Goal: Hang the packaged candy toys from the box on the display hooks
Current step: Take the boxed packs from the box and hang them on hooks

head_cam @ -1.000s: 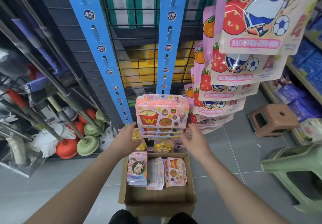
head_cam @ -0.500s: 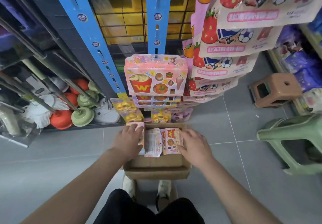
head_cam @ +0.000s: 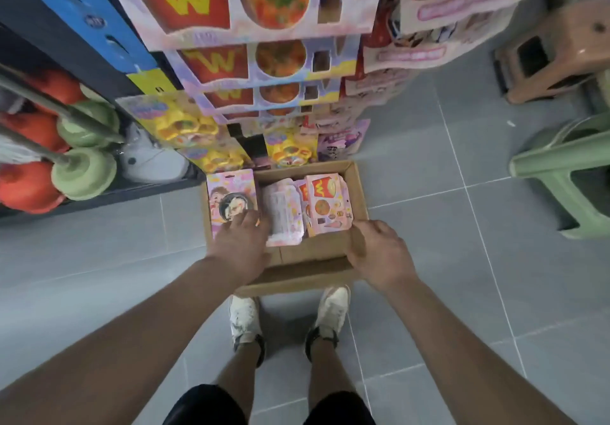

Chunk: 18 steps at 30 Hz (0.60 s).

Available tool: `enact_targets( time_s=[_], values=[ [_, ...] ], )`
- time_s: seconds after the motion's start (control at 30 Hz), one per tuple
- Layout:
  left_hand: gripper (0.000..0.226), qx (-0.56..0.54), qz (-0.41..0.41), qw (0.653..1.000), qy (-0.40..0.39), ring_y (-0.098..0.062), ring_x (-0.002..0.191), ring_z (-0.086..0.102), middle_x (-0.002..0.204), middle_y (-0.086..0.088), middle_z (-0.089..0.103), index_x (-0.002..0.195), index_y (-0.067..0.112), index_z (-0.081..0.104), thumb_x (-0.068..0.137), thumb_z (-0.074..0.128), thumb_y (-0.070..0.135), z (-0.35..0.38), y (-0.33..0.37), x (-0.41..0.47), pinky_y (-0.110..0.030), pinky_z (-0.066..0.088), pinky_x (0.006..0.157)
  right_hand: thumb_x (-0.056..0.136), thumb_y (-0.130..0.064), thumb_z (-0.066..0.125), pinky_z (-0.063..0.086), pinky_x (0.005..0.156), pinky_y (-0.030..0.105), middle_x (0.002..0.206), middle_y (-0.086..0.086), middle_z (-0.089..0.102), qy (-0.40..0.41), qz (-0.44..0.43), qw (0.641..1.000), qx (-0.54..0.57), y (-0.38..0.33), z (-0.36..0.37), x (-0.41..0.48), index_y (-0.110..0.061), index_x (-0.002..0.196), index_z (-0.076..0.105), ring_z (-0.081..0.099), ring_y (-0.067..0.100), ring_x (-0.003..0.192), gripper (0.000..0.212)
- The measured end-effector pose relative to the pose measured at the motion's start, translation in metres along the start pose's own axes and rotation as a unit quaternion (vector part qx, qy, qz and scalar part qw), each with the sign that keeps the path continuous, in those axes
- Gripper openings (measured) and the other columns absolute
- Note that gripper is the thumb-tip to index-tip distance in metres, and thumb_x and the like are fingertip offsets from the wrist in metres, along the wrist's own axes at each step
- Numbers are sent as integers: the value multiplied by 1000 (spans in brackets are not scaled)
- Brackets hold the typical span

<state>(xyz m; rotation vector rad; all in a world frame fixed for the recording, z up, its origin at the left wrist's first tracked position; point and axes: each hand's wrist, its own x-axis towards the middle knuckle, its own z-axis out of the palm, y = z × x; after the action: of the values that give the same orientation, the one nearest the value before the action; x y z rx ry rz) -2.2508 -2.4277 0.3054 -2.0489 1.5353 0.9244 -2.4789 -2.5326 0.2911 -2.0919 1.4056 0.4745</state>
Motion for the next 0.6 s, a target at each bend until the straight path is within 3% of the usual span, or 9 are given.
enact_targets(
  time_s=[0.3, 0.5, 0.6],
  values=[
    [63, 32, 7, 999, -7, -34, 143, 37, 156, -10, 36, 154, 19, 32, 98, 56, 36, 96, 7, 112, -47, 40, 114, 96, -35, 55, 37, 111, 42, 145, 5, 47, -62, 19, 997, -52, 44, 117, 94, -28, 144, 44, 47, 29, 133, 50],
    [60, 35, 12, 999, -14, -30, 137, 45, 150, -7, 44, 148, 22, 39, 94, 63, 35, 137, 11, 161, -47, 42, 111, 95, -37, 55, 47, 105, 43, 147, 5, 49, -79, 55, 995, 2, 63, 167, 136, -28, 146, 44, 50, 33, 131, 53],
    [60, 59, 23, 998, -15, -30, 137, 45, 149, -9, 43, 147, 20, 39, 94, 64, 35, 144, 10, 176, -47, 43, 109, 94, -40, 52, 48, 94, 38, 142, 6, 53, -93, 67, 993, 15, 73, 185, 153, -23, 143, 46, 53, 32, 125, 52]
  ],
)
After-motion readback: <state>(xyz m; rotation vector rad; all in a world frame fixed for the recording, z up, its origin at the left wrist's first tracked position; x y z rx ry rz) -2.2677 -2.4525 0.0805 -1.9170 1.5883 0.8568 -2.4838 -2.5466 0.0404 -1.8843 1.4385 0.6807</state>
